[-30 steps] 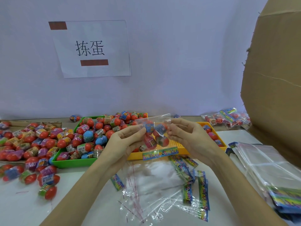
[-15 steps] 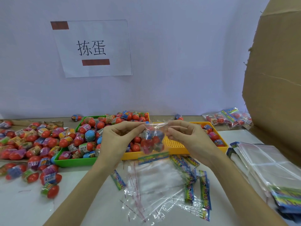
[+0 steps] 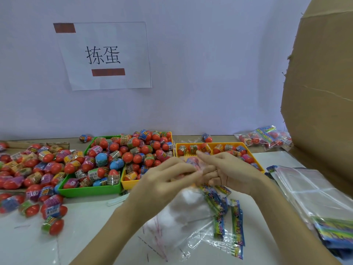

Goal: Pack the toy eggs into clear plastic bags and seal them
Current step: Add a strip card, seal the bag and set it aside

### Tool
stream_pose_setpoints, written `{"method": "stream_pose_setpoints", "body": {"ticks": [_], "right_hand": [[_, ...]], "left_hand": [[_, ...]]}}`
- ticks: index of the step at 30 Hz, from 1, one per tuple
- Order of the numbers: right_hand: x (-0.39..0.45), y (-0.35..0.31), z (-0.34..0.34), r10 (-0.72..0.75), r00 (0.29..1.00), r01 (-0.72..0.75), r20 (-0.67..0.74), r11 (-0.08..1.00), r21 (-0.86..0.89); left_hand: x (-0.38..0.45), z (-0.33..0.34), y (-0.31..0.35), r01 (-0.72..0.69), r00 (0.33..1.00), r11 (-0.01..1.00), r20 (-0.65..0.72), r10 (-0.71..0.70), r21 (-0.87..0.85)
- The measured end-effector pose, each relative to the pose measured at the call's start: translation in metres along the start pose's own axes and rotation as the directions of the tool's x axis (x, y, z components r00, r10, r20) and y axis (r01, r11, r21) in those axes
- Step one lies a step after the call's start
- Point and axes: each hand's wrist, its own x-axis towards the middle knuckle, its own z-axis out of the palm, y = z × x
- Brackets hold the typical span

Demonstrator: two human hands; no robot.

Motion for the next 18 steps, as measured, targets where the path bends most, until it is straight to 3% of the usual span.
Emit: {"method": "stream_pose_setpoints", "body": {"ticks": [3,7,15,17,18], "right_hand": [[0.002,0.002,0.000,-0.038,0.997,0.042,-0.072,0.997,0.062],[0.000,-0.001,0.001,-0.085,0.986,0.101,-0.142,0.989,0.108],[0.003,0.001,0.004,-0.113,0.984,0.142,-0.137,0.964,0.224],[0.006,0.003,0.002,-0.118,0.980,0.159,-0.162,0.951,0.265],[0.007,0.004,0.002,-0.115,0.976,0.166,-0.184,0.943,0.289]], "left_hand": [[0.002,-0.003,-0.002,-0.147,0.979,0.986,0.153,0.134,0.081],[0.002,-0.011,-0.011,-0.150,0.974,0.979,0.192,0.122,0.139],[-0.010,-0.004,-0.028,0.067,0.991,0.986,0.101,-0.083,0.155],[-0.009,0.000,-0.026,0.273,0.962,0.959,-0.021,-0.272,0.080],[-0.007,0.002,-0.023,0.428,0.901,0.904,-0.077,-0.427,-0.015]]}}
